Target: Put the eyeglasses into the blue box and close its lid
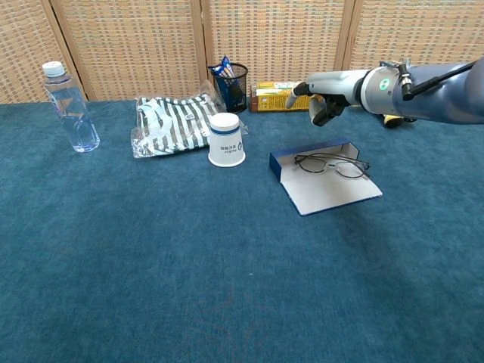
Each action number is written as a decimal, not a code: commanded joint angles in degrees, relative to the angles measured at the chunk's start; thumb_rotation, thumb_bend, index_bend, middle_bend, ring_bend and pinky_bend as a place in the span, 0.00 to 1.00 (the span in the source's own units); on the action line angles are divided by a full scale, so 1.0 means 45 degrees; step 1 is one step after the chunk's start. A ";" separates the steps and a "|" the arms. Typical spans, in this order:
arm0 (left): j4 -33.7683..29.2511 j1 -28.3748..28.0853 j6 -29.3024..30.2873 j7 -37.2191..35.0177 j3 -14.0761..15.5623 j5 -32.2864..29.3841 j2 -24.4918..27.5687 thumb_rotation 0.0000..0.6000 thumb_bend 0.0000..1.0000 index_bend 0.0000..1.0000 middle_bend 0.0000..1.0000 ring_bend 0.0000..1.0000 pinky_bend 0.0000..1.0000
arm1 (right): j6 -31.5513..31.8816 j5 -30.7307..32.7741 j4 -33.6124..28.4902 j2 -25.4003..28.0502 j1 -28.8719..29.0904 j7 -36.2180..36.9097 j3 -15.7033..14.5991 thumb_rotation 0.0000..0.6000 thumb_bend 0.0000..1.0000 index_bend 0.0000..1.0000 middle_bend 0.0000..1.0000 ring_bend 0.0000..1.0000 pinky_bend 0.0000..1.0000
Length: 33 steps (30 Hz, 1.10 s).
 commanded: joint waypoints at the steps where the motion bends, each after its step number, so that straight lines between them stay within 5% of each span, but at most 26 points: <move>1: 0.0060 -0.0040 -0.0090 -0.0030 -0.0017 -0.0072 -0.0005 1.00 0.00 0.00 0.00 0.00 0.00 | -0.0538 0.0634 0.0908 -0.0439 0.0508 -0.0345 -0.0371 1.00 1.00 0.17 0.07 0.00 0.00; 10: 0.0175 -0.0206 -0.0426 0.0111 -0.0051 -0.0349 -0.0089 1.00 0.00 0.00 0.00 0.00 0.00 | -0.2416 0.1619 0.1536 -0.0549 0.1176 0.0124 -0.0990 1.00 1.00 0.21 0.20 0.01 0.00; 14: 0.0144 -0.0226 -0.0432 0.0230 -0.0034 -0.0353 -0.0130 1.00 0.00 0.00 0.00 0.00 0.00 | -0.2684 0.1901 0.1343 -0.0296 0.1308 0.0400 -0.1316 1.00 1.00 0.29 0.27 0.09 0.08; 20: 0.0103 -0.0216 -0.0377 0.0322 0.0005 -0.0278 -0.0160 1.00 0.00 0.00 0.00 0.00 0.00 | -0.2583 0.1955 -0.0379 0.1035 0.1167 0.0644 -0.2129 1.00 1.00 0.31 0.29 0.16 0.20; 33: -0.0236 -0.0192 -0.0156 0.0832 0.0232 0.0256 -0.0269 1.00 0.00 0.00 0.00 0.00 0.00 | -0.0872 0.1381 -0.4005 0.4188 -0.0131 0.0637 -0.4109 1.00 1.00 0.31 0.29 0.16 0.24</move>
